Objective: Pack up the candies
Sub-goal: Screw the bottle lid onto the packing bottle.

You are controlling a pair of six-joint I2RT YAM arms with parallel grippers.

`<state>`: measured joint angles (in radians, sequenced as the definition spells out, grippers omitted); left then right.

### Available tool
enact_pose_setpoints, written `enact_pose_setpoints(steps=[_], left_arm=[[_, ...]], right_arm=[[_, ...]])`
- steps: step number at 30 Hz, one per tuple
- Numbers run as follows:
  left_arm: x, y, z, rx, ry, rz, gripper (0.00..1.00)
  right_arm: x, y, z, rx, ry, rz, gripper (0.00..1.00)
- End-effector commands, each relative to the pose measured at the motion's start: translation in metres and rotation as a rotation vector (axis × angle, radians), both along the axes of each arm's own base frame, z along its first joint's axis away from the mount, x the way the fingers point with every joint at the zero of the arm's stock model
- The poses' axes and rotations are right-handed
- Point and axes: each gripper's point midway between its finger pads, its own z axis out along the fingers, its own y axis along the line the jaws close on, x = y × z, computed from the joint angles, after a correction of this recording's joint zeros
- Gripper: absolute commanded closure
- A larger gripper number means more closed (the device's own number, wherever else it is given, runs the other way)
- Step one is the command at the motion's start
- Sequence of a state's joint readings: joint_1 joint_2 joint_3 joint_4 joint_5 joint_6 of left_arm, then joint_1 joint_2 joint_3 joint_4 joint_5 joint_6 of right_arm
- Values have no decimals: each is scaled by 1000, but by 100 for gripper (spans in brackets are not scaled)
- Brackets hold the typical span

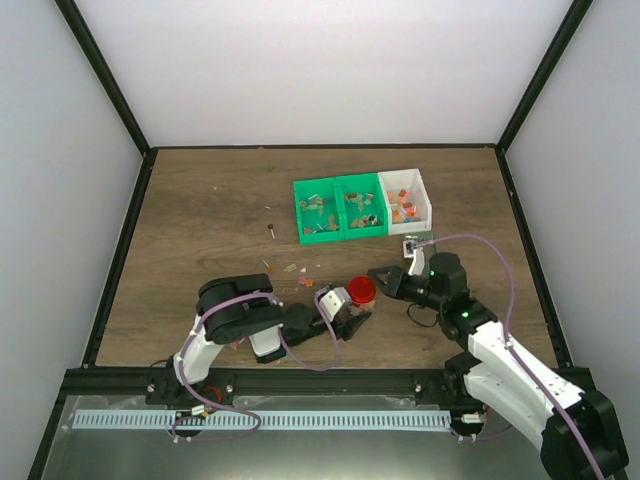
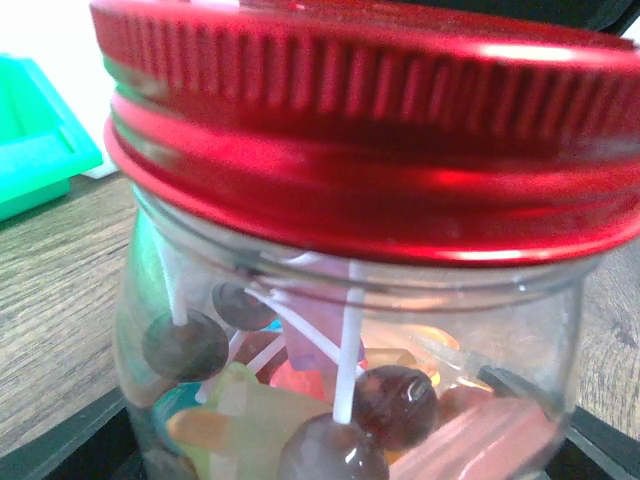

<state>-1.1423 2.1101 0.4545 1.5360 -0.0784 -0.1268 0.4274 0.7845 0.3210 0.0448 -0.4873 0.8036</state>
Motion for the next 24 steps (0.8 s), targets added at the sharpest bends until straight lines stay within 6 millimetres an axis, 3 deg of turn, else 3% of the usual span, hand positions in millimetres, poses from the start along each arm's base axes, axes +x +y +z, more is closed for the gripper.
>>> enact_pose_setpoints(steps=[1, 8, 11, 13, 20, 24], left_arm=[[-4, 2, 4, -19, 6, -25, 21], [-4, 2, 3, -9, 4, -30, 21], [-5, 1, 1, 3, 5, -37, 21], [-5, 1, -1, 11, 4, -42, 21], [-8, 5, -3, 24, 5, -45, 21], [-6, 5, -6, 35, 8, -35, 21]], right_arm=[[-8, 6, 14, 25, -50, 70, 84], [-16, 4, 2, 4, -12, 80, 88], [-13, -4, 7, -13, -47, 31, 76], [-11, -6, 14, -8, -76, 16, 74], [-12, -1, -7, -61, -14, 65, 82], [-17, 2, -7, -45, -16, 92, 91]])
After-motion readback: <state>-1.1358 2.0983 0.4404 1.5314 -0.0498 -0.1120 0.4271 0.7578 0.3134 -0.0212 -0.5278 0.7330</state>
